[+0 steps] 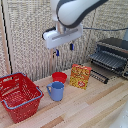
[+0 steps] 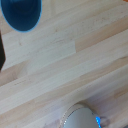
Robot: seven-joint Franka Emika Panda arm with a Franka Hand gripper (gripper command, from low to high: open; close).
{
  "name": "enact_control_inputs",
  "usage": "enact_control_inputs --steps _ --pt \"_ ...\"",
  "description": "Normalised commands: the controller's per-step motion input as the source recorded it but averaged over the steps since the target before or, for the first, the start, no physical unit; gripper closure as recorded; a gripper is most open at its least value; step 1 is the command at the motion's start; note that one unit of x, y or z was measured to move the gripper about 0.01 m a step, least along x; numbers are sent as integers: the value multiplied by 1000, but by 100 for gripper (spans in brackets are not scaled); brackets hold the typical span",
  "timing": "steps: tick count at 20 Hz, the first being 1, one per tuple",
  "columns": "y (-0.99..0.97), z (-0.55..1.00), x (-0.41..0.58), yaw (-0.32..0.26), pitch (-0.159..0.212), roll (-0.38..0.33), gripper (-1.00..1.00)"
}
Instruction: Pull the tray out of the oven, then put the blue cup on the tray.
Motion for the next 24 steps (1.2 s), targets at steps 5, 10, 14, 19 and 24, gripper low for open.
enact_control_inputs --steps 5,10,14,19,24 --pt "-232 -415 -86 66 -2 122 -100" --pt "-181 -431 -52 41 0 116 -100" --pt "-144 -404 -44 24 0 105 -100" --pt "-205 -308 -3 18 0 85 -100" --pt "-245 -305 55 16 -24 90 -100"
